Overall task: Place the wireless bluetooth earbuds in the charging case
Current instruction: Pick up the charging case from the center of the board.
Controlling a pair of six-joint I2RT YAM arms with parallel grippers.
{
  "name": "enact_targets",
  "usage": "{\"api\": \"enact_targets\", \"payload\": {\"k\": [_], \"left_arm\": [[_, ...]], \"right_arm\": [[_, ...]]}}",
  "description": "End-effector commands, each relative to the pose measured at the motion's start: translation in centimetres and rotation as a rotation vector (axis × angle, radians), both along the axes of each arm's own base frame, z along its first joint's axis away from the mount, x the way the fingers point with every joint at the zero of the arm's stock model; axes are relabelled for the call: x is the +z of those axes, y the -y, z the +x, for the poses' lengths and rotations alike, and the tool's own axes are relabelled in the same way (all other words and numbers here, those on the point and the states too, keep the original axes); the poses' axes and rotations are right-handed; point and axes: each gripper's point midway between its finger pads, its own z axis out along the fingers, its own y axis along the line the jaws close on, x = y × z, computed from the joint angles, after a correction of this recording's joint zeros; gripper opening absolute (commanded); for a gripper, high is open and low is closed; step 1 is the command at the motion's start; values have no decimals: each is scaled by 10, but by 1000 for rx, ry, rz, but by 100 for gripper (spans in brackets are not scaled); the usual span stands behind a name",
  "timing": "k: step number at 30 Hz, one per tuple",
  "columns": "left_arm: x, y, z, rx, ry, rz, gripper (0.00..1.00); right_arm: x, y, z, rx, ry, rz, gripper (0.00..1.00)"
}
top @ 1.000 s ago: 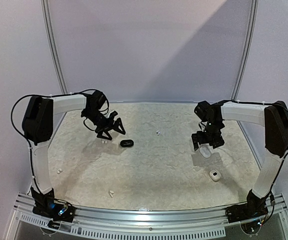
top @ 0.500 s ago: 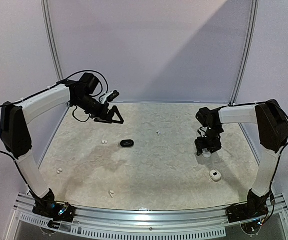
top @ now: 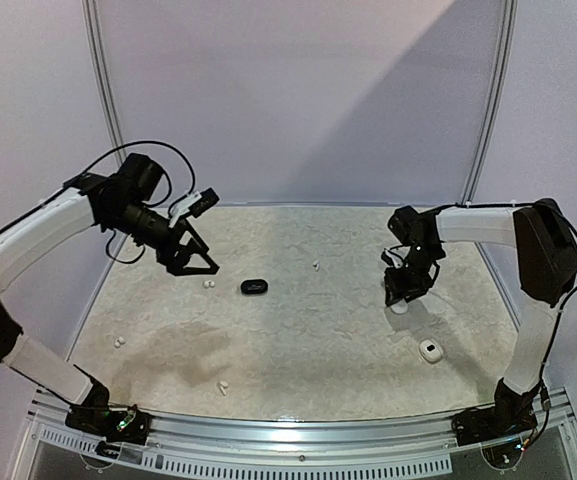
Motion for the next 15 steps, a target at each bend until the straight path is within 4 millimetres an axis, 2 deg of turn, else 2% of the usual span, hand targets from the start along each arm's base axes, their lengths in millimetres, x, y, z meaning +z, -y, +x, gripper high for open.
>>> {"api": "enact_targets", "payload": {"k": [1, 4, 8, 11, 15], "left_arm": [[20, -11, -42, -351, 532, 11, 99], [21, -6, -66, -541, 896, 19, 99], [34, 6, -74, -699, 1307, 52, 98], [37, 13, -76, -803, 1432, 68, 94], [43, 21, -74, -861, 1447, 56, 92]], "right_arm": [[101, -103, -17, 338, 177, 311, 21], [164, -161, -44, 543, 291, 463, 19], [223, -226, -79, 775, 378, 594, 17], [246, -260, -104, 907, 404, 632, 17], [251, -295, -130, 1039, 411, 652, 17]]}}
